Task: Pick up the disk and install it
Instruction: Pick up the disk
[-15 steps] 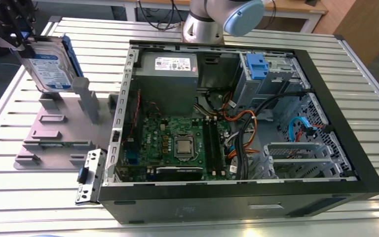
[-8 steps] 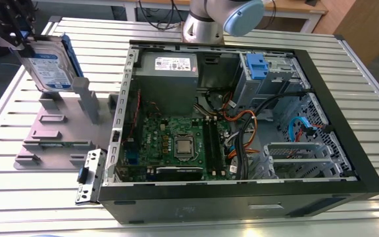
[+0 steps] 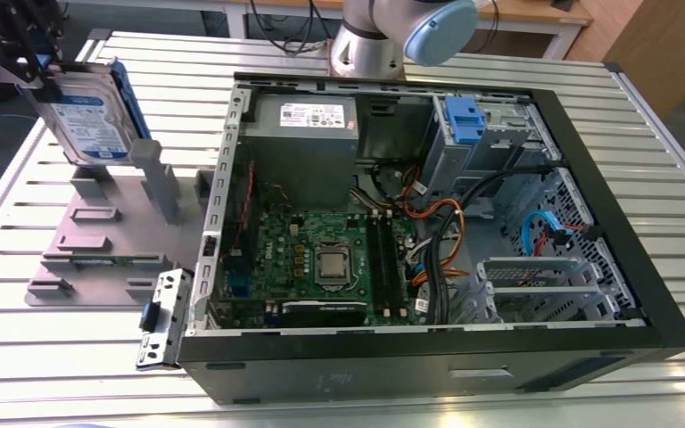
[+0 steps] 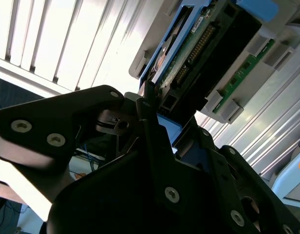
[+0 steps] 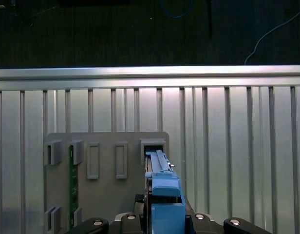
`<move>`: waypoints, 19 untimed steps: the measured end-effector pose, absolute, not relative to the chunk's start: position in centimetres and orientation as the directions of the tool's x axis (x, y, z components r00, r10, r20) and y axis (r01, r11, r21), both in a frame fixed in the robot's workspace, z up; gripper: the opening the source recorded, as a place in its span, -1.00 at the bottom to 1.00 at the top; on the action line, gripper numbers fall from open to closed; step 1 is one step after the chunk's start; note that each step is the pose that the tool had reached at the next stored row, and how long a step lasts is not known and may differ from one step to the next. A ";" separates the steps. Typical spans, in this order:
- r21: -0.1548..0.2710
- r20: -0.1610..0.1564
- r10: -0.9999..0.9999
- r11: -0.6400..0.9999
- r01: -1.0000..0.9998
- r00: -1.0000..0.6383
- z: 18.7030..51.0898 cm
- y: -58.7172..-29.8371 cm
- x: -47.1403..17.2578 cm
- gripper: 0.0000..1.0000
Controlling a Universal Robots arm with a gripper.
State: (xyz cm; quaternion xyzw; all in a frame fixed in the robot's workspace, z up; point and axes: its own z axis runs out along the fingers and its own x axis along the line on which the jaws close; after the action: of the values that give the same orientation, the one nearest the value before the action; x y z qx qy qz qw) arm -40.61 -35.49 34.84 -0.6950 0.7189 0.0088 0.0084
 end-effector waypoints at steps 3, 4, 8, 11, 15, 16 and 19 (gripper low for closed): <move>0.001 -0.024 -0.999 0.034 -0.999 -0.034 34.9 -35.5 -40.6 -0.27; 0.001 -0.024 -0.999 0.034 -0.999 -0.034 34.9 -35.5 -40.6 -0.27; 0.001 -0.024 -0.999 0.034 -0.999 -0.034 35.0 -35.5 -40.6 -0.27; 0.001 -0.024 -0.999 0.034 -0.999 -0.034 35.1 -35.5 -40.6 -0.27; 0.001 -0.024 -0.999 0.034 -0.999 -0.034 35.2 -35.5 -40.6 -0.27; 0.001 -0.024 -0.999 0.034 -0.999 -0.034 35.2 -35.5 -40.6 -0.27; 0.001 -0.024 -0.999 0.034 -0.999 -0.034 35.3 -35.5 -40.6 -0.27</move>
State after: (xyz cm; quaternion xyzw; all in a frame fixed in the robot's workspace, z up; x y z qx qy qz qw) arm -40.61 -35.49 35.34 -0.6950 0.7189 0.0088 0.0083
